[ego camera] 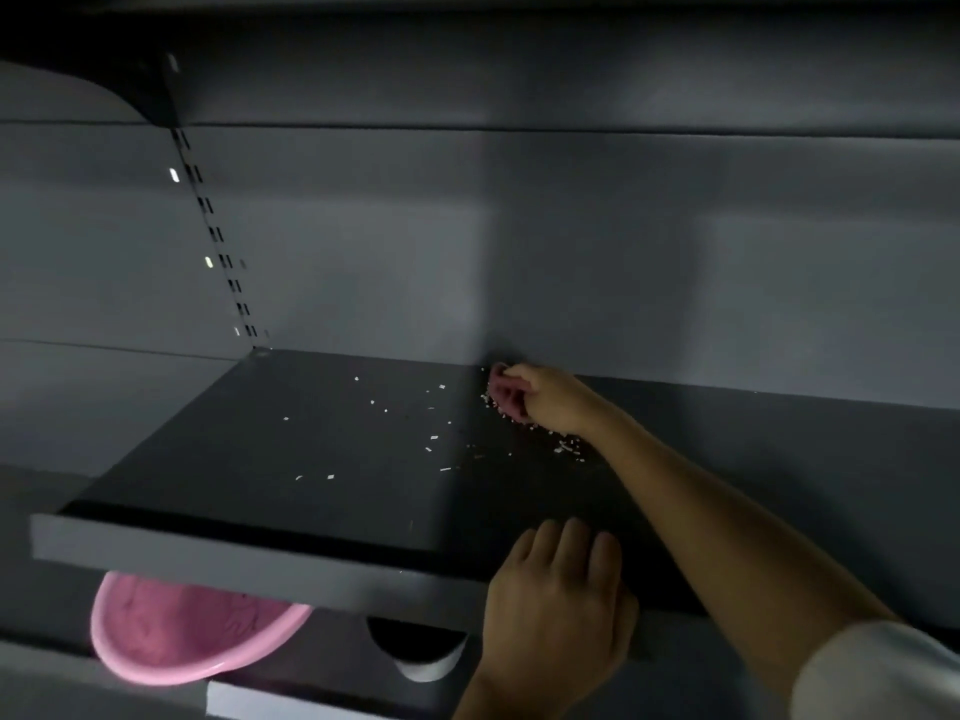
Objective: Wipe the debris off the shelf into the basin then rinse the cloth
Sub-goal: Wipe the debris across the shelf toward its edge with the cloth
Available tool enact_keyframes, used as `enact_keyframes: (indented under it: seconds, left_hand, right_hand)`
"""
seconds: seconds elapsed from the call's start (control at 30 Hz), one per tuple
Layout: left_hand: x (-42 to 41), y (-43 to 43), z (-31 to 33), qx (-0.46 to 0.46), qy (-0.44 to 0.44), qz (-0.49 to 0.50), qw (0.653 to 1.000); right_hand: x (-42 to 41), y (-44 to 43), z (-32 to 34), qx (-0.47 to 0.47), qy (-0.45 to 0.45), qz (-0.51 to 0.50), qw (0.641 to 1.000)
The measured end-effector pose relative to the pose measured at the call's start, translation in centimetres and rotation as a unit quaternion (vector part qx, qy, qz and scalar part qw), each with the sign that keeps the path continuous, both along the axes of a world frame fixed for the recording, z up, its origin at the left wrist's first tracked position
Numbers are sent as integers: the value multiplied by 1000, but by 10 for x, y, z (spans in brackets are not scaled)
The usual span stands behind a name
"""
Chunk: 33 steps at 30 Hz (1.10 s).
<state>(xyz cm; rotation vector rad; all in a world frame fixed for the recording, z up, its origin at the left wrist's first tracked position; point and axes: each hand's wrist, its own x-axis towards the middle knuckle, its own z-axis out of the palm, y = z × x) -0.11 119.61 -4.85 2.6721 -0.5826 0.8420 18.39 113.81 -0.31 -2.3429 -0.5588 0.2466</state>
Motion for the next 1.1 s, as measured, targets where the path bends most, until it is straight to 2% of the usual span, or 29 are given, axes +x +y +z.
enact_keyframes:
  seconds: [0.1, 0.17, 0.3, 0.4, 0.43, 0.5, 0.57, 0.77, 0.87, 0.97, 1.1]
  left_hand:
    - [-1, 0, 1, -15, 5, -4, 1000]
    - [-1, 0, 2, -22, -3, -2, 1000]
    - [-1, -2, -1, -18, -17, 6, 1000]
    - [-2, -4, -3, -28, -20, 9, 999]
    - [-1, -4, -3, -28, -25, 10, 999]
    - [-1, -5, -5, -28, -35, 10, 999]
    - [0, -6, -6, -27, -40, 11, 999]
    - [0, -2, -8, -27, -79, -18, 996]
    - [-3, 3, -11, -15, -110, -49, 993]
    - [-5, 9, -13, 10, -126, -73, 989]
    - [-9, 16, -20, 40, -144, -94, 984]
  right_hand:
    - [-10, -18, 7, 123, -1, -56, 991]
    - [-18, -44, 11, 119, -27, -74, 990]
    - [-46, -101, 13, 92, -20, -112, 989]
    - [-73, -132, 1, 47, -12, -140, 989]
    - [-81, -137, -6, 6, -1, -140, 990]
    - [-88, -139, -17, -111, -32, -141, 983]
    - [-87, -127, -20, -133, -73, -121, 981]
    - [-67, -37, -16, -86, -106, -3, 991]
    - [-73, 2, -9, 20, -94, 57, 994]
    - [-82, 8, 1, 91, -122, 48, 987]
    - [-91, -39, 12, 149, -162, 29, 975]
